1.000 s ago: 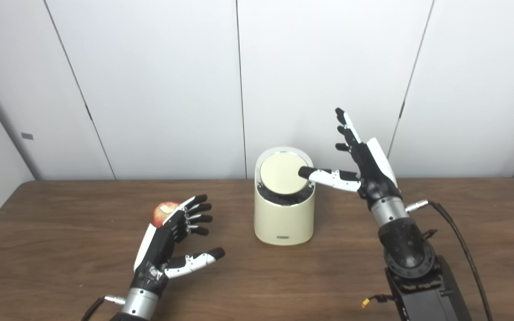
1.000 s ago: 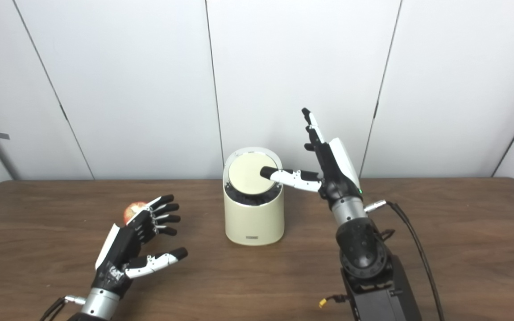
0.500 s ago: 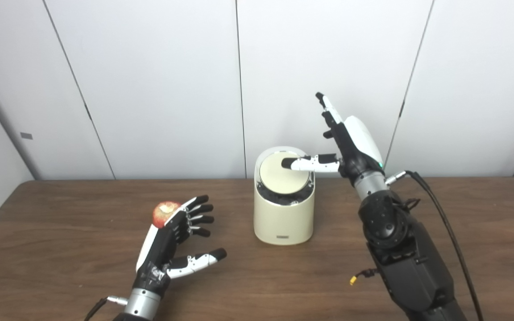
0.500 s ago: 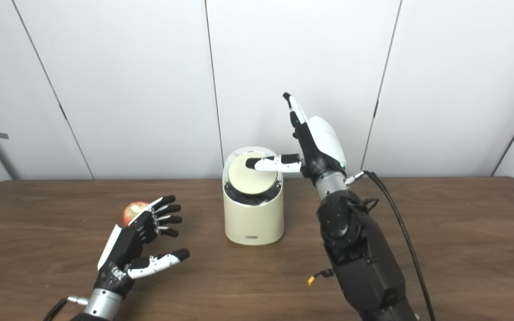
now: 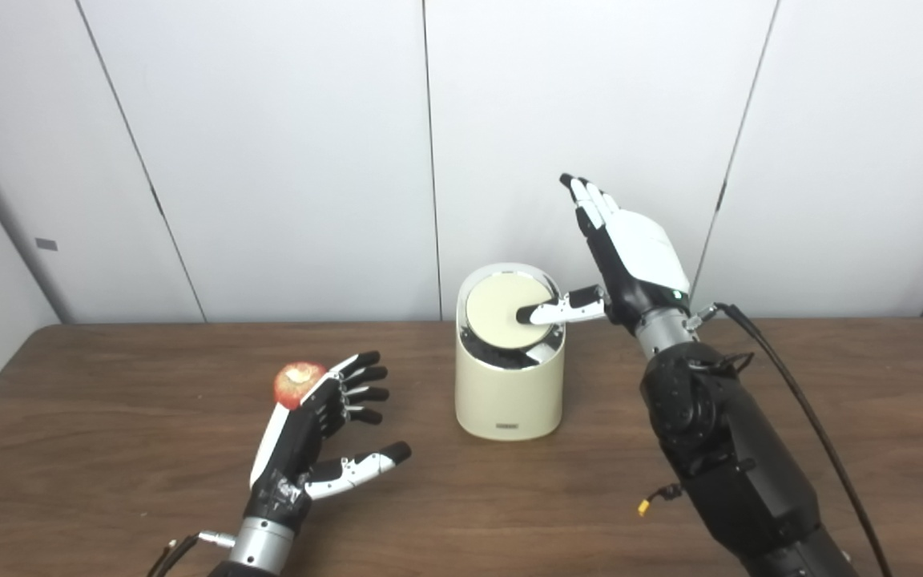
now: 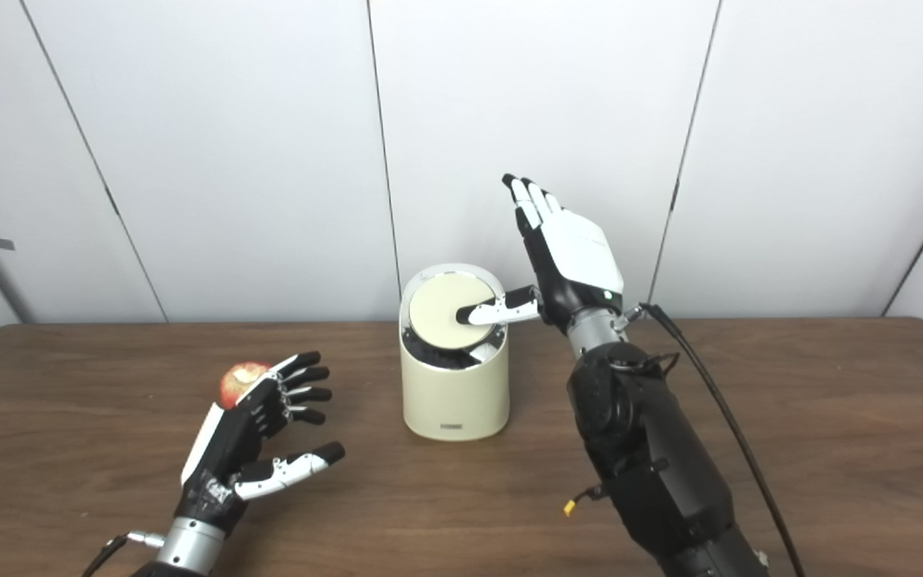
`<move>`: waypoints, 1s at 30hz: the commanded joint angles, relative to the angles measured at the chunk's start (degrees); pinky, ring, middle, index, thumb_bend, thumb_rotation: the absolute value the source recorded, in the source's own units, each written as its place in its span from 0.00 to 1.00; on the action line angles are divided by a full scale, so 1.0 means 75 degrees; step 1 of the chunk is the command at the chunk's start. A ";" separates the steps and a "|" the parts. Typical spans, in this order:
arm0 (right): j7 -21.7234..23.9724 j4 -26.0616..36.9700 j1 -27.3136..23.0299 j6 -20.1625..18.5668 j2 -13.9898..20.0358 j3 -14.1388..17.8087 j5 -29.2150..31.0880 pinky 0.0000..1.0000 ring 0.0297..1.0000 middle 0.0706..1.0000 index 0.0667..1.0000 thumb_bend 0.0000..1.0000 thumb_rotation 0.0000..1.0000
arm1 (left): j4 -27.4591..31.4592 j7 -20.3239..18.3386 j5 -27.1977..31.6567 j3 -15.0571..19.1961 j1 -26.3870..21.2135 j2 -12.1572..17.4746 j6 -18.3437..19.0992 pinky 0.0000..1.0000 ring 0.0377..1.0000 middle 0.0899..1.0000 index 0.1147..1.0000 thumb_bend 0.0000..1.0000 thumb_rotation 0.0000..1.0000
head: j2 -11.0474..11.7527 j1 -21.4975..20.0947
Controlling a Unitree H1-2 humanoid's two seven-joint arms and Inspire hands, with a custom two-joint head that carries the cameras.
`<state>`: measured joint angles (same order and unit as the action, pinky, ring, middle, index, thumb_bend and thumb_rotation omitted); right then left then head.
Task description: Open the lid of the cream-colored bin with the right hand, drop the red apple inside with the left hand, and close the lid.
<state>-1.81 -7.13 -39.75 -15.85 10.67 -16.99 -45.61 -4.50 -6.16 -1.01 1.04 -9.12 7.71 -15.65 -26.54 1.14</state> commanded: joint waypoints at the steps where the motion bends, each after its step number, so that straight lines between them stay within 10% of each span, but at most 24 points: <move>1: -0.0216 0.0080 -0.0470 0.0256 0.0060 -0.0020 -0.0176 0.95 0.97 1.00 0.97 0.98 0.34 | 0.0286 0.0105 -0.0074 0.0002 -0.0287 0.0010 -0.0177 0.64 0.73 0.80 0.84 0.75 0.11 | -0.0015 0.0008; 30: 0.0751 -0.0212 -0.0863 0.0103 0.0619 -0.1461 -0.2247 0.95 0.97 1.00 0.96 1.00 0.33 | 0.0644 0.0031 -0.0008 -0.0095 -0.0146 -0.0144 0.0041 0.64 0.74 0.80 0.85 0.74 0.08 | -0.0194 0.0122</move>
<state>1.67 -8.75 -44.57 -14.95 14.64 -27.19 -60.00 -1.63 -6.37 -1.57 0.13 -8.82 6.48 -14.61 -27.95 2.02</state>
